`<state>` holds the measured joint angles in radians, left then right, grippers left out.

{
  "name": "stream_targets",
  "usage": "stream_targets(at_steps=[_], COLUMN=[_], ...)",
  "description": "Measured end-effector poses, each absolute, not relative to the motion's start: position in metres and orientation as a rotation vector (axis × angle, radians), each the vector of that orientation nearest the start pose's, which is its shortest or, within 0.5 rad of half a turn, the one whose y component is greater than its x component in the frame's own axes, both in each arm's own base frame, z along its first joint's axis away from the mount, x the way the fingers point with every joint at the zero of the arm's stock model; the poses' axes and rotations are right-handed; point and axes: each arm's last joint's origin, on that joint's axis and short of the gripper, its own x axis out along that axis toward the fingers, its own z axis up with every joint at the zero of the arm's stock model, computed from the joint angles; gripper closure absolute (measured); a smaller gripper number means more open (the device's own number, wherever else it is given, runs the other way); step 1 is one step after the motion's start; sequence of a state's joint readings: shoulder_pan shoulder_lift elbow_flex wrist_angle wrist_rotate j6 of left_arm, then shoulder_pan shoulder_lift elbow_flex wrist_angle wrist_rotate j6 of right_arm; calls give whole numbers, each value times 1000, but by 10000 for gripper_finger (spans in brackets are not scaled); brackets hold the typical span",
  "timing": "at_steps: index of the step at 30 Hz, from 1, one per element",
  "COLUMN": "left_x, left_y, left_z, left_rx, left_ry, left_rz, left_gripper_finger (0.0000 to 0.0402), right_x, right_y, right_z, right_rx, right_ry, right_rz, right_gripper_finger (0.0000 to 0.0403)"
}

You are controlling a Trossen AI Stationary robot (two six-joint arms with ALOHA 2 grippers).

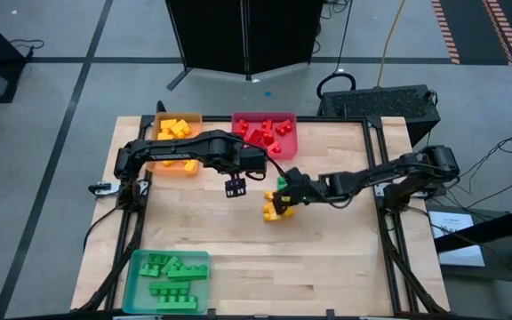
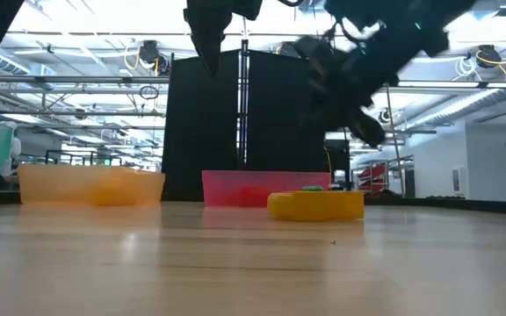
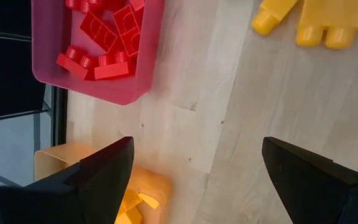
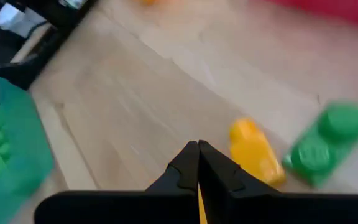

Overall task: Sort blocks
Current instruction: Put the yellow game piece into the yellow bin

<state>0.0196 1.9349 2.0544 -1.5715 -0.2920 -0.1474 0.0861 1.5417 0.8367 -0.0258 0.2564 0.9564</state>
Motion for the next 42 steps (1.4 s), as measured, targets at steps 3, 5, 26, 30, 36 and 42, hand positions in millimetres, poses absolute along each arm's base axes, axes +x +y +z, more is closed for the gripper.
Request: stream_targets(at_steps=[3, 5, 26, 30, 36, 42], left_x=[356, 351, 385, 399, 419, 430], left_y=[12, 8, -59, -62, -65, -71], left_z=[351, 359, 291, 278, 271, 283], left_rx=[44, 17, 101, 85, -41, -226], left_ry=[1400, 1369, 1077, 1009, 889, 720], left_rz=[337, 323, 158, 100, 115, 106], left_gripper_finger=[48, 48, 48, 48, 48, 48], right_x=[316, 316, 164, 156, 150, 142], right_y=[16, 16, 131, 142, 156, 166], right_z=[213, 228, 332, 331, 326, 324], right_rx=[709, 647, 551, 551, 531, 524], right_ry=[600, 687, 1083, 1082, 1090, 1092], right_rz=[-482, -503, -736, -715, -701, -674], right_gripper_finger=[403, 403, 403, 403, 403, 403])
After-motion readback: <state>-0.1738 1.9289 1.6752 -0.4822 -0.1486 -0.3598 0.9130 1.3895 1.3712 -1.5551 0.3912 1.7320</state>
